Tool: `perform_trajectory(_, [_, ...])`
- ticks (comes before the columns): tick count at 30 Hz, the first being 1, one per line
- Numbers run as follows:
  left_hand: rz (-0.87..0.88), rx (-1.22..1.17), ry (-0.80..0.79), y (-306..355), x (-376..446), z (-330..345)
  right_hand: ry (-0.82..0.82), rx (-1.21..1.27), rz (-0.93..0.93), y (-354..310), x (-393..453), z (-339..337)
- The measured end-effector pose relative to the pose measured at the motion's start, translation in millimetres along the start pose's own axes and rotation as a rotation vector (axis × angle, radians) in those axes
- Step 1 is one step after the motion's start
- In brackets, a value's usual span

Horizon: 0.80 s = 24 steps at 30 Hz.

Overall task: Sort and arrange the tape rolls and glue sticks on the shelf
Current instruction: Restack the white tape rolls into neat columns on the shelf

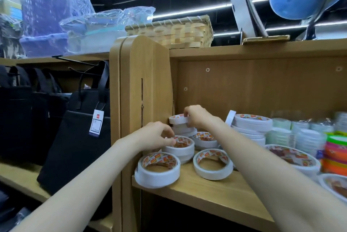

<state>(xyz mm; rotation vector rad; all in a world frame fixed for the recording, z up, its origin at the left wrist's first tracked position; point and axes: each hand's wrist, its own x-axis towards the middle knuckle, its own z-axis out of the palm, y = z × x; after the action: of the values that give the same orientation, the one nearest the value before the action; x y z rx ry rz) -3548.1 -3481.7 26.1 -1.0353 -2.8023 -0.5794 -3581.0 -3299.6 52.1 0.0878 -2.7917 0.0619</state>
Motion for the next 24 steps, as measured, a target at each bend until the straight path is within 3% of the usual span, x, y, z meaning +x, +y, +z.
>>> perform_trajectory(4, [0.016, 0.037, -0.197, 2, 7, -7, 0.115, 0.033, -0.05, 12, -15, -17])
perform_trajectory(7, [0.034, 0.122, -0.247, 3, 14, -10, 0.033, 0.103, -0.08, 15, -42, -26])
perform_trajectory(11, [0.085, 0.176, -0.226, 4, 25, -9, -0.21, 0.102, -0.138, 13, -69, -14])
perform_trajectory(16, [0.073, 0.316, -0.163, 2, 28, -9, -0.216, 0.173, -0.254, 10, -74, 7])
perform_trajectory(21, [0.077, 0.297, -0.115, 1, 25, -9, -0.305, 0.128, -0.275, 2, -64, 13])
perform_trajectory(24, [0.063, 0.241, 0.015, 2, 20, -9, -0.327, 0.11, -0.302, 2, -66, 14])
